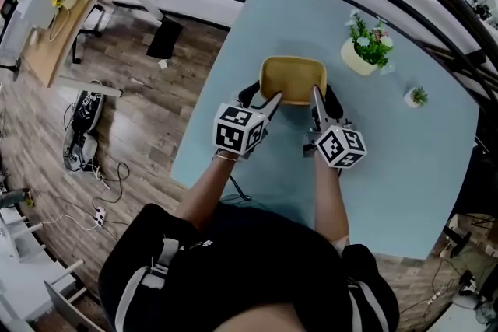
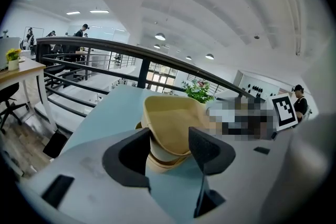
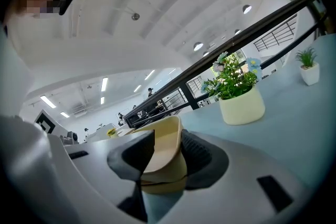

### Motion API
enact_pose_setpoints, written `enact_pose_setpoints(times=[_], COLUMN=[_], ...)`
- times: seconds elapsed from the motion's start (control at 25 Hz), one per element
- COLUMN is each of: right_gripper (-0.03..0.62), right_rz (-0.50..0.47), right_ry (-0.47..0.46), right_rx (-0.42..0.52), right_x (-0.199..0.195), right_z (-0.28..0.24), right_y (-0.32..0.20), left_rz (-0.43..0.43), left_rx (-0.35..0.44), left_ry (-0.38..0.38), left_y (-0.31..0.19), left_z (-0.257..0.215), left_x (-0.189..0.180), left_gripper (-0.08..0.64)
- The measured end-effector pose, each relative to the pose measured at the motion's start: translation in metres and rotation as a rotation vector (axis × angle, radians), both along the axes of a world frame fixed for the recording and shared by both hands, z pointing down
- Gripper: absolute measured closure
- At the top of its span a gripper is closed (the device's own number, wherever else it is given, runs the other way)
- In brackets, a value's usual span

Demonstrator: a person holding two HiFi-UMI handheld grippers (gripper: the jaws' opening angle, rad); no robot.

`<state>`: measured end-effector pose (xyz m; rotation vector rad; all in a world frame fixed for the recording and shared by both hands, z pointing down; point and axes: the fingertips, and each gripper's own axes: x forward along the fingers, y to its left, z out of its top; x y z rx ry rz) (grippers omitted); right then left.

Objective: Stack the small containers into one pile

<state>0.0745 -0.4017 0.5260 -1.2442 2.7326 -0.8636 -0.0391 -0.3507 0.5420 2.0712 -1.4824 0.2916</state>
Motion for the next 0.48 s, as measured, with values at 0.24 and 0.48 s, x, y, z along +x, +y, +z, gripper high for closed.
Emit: enact_pose_setpoints(times=[0.24,0.48], right_gripper=[0.451,0.453], right_rz=[-0.007,-0.017], right_ry=[0.001,-0.004], right_rx=[0.018,0.026], right_x=[-0.001,-0.007], right_z=[0.001,0.003], right_y=[-0.010,-0.015], left_rz=[-0.006,-0.006], left_rx=[-0.009,-0.011], left_ry=[0.017,0.000], left_y=[-0.001,-0.002], left_z=[0.005,0.007], left_x=[0.002,-0.002], left_gripper=[0.351,0.350])
